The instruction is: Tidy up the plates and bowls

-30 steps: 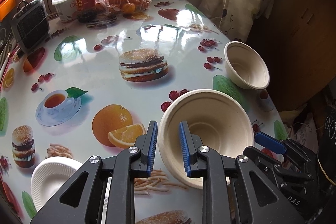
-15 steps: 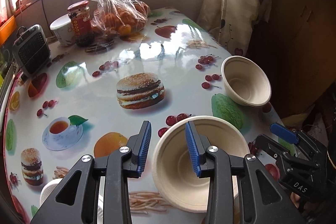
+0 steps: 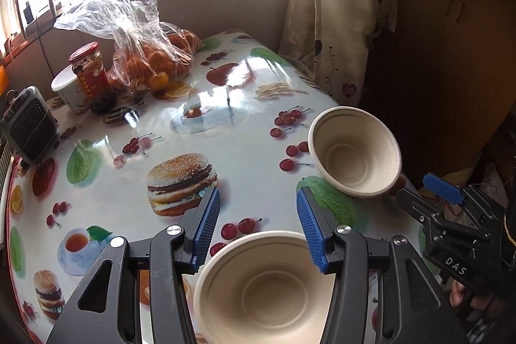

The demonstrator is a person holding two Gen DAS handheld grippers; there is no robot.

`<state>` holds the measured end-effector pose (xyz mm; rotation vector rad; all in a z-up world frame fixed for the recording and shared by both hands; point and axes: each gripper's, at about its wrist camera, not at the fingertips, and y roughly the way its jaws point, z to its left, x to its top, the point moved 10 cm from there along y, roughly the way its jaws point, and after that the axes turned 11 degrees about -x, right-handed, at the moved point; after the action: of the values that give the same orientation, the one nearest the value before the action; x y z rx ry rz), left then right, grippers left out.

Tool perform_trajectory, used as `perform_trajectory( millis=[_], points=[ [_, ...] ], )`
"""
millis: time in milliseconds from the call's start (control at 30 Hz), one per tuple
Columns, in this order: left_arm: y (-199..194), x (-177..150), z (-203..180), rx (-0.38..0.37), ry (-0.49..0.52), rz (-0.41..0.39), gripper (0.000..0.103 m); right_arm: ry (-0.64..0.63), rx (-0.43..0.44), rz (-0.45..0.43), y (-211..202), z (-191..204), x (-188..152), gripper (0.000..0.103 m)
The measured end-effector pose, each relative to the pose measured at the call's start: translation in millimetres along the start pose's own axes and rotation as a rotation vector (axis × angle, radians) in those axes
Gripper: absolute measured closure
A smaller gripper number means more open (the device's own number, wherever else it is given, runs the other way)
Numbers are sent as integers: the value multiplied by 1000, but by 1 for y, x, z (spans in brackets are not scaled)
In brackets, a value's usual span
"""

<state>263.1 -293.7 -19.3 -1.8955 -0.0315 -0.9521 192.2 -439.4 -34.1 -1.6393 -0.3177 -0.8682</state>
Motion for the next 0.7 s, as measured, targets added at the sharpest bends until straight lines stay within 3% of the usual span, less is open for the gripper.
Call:
perform_trajectory(
  millis=[233, 700],
  points=[
    [18, 13, -9, -12, 13, 18, 52, -37, -66, -9, 11, -14, 8, 43],
    [64, 25, -17, -71, -10, 87, 52, -31, -95, 8, 38, -28, 16, 43]
  ],
)
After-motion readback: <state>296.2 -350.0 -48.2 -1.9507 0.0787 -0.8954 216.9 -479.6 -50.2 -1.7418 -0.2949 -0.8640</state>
